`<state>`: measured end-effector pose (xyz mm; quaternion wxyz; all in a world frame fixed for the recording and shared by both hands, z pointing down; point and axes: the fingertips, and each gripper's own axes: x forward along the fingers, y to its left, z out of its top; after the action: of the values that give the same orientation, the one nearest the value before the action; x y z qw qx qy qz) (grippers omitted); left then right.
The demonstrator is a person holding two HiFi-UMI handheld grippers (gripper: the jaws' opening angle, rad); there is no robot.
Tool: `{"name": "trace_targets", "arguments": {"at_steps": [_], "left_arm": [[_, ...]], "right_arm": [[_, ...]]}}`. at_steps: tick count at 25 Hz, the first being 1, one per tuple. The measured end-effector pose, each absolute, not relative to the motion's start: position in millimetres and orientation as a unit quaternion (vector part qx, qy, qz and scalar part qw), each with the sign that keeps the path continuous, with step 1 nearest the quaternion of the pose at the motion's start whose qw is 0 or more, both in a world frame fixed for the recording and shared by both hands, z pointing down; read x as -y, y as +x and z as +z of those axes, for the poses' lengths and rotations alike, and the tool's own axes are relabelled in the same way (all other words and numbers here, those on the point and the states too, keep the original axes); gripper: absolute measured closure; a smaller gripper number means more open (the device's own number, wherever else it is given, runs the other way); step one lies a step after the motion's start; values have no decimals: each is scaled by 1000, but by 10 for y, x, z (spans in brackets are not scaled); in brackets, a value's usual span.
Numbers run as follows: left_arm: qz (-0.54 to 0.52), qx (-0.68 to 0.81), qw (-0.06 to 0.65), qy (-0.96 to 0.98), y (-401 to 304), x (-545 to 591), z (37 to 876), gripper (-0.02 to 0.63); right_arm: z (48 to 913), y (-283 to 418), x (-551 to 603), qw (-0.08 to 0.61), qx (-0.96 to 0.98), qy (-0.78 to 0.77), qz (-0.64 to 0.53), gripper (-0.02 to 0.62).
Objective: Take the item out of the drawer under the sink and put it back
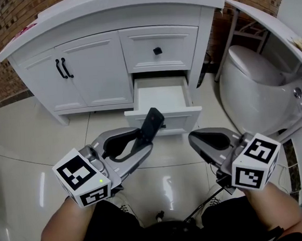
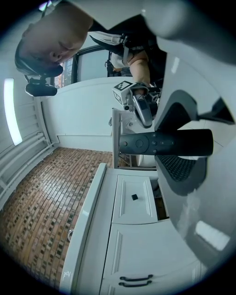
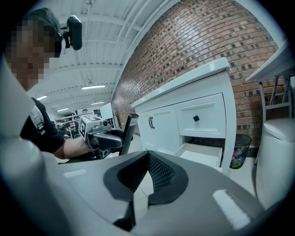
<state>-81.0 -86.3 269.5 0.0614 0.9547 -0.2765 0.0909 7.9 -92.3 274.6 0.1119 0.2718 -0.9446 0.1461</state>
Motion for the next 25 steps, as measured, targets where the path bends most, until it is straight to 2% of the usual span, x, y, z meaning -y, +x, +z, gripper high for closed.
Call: {"name": "trace_targets", "arguments": {"at_steps": [11, 16, 25], "left_arm": [[100, 287, 66, 950, -850, 896, 2731, 439], [132, 306, 21, 943, -880, 1012, 2734, 439], [171, 324, -18, 930, -907, 1319, 2632, 439]], "right_arm": [[2748, 54, 911, 112, 945, 269, 146, 592], [2741, 19, 893, 111, 947, 265, 146, 592], [2723, 59, 913, 104, 947, 262, 153, 594]]}}
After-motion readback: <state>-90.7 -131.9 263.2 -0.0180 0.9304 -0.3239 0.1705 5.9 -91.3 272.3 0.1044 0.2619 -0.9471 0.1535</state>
